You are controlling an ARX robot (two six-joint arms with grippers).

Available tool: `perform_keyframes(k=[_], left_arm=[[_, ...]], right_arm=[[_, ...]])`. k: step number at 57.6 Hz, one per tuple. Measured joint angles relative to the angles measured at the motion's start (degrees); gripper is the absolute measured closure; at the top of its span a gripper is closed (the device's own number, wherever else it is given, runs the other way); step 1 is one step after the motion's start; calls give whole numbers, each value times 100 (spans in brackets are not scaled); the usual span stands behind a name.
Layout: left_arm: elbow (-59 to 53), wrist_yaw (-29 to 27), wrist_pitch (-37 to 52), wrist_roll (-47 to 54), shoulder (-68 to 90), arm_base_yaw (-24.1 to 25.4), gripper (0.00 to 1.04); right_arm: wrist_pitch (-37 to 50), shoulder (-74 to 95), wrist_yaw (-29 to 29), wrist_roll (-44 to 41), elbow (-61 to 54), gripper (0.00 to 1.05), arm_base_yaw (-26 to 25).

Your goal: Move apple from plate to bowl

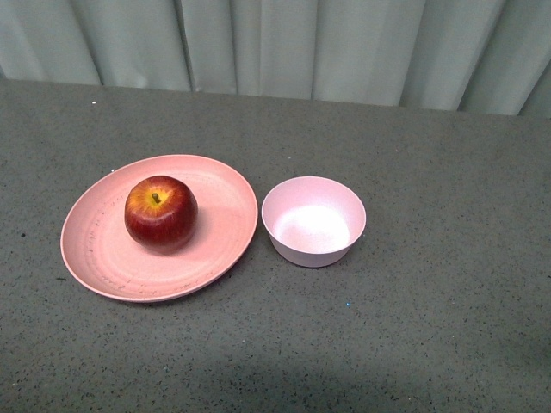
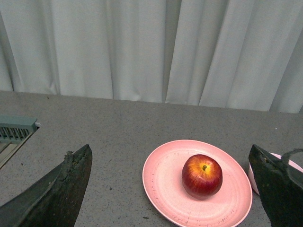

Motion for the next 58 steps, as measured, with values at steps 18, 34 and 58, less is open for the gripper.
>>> perform_keyframes(k=[18, 34, 58], left_arm=[[0, 0, 0, 0, 0, 0, 7], [0, 0, 0, 0, 0, 0, 7], [0, 0, 0, 0, 0, 0, 7]], right_arm=[[-1250, -1445, -15, 0, -155, 104, 0], [-2225, -2500, -15, 0, -164, 104, 0], [-3174, -3477, -15, 0, -164, 104, 0]])
